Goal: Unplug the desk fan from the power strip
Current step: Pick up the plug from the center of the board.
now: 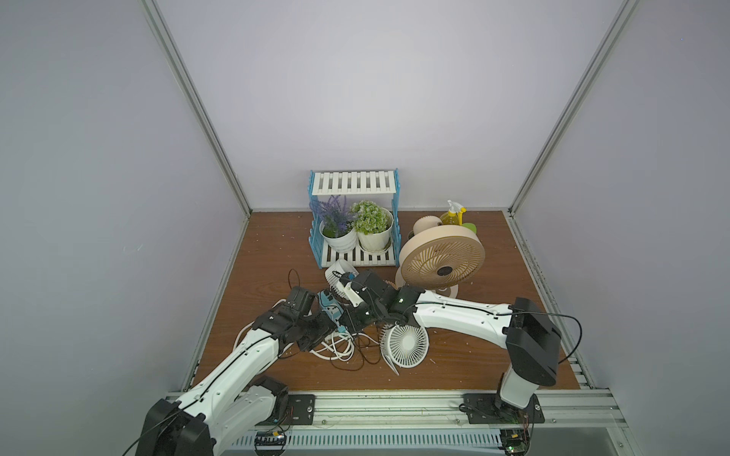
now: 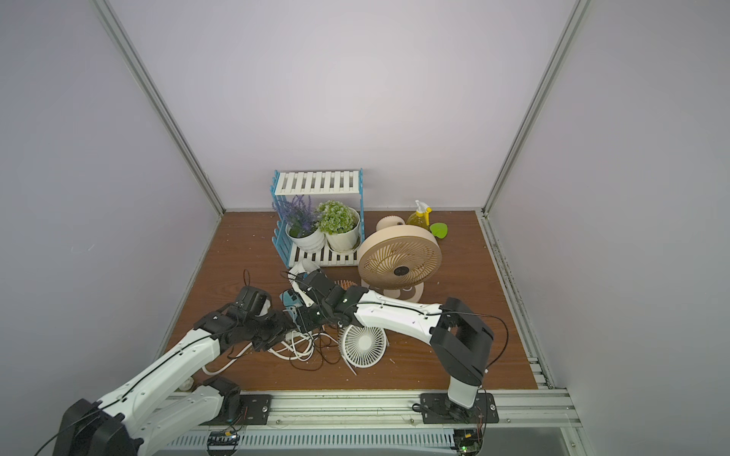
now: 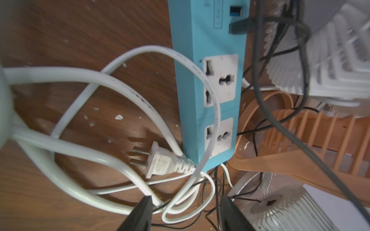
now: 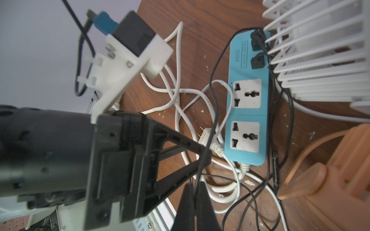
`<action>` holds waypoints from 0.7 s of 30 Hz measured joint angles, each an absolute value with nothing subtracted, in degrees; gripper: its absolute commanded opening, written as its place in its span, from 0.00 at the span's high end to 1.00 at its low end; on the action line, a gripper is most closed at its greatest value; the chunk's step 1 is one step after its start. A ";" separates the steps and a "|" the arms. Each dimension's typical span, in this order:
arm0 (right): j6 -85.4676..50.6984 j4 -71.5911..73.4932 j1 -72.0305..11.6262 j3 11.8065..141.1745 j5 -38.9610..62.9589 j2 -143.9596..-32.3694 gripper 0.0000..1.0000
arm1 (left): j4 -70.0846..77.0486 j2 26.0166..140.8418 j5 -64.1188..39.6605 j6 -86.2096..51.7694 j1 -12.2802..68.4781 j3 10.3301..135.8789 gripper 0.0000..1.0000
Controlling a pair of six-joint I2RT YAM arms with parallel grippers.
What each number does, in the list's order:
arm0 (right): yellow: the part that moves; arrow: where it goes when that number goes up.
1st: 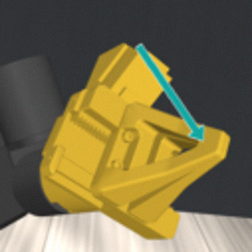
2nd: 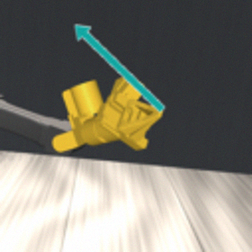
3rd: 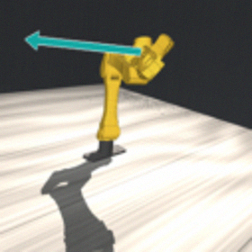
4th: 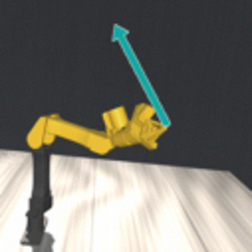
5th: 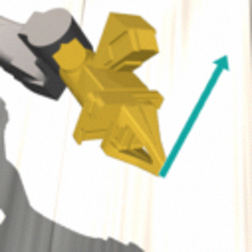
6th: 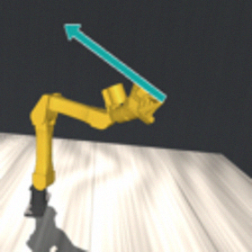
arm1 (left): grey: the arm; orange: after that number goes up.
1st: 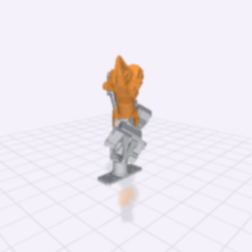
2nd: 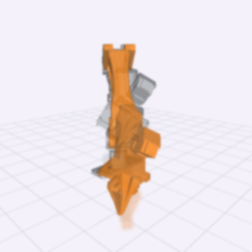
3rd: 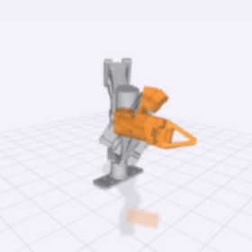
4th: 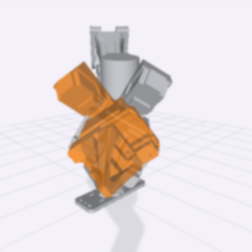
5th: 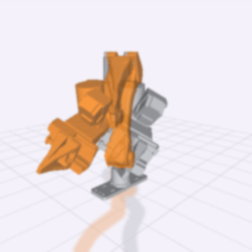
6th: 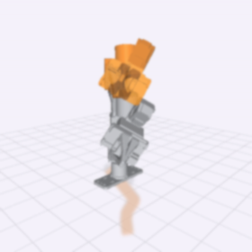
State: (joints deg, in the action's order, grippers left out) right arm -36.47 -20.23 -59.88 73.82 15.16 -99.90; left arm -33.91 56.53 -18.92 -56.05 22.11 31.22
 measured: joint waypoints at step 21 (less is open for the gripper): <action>-36.47 -21.76 -59.70 73.82 15.14 -99.81 1.00 | -27.35 62.52 -20.62 -56.51 23.31 28.71 1.00</action>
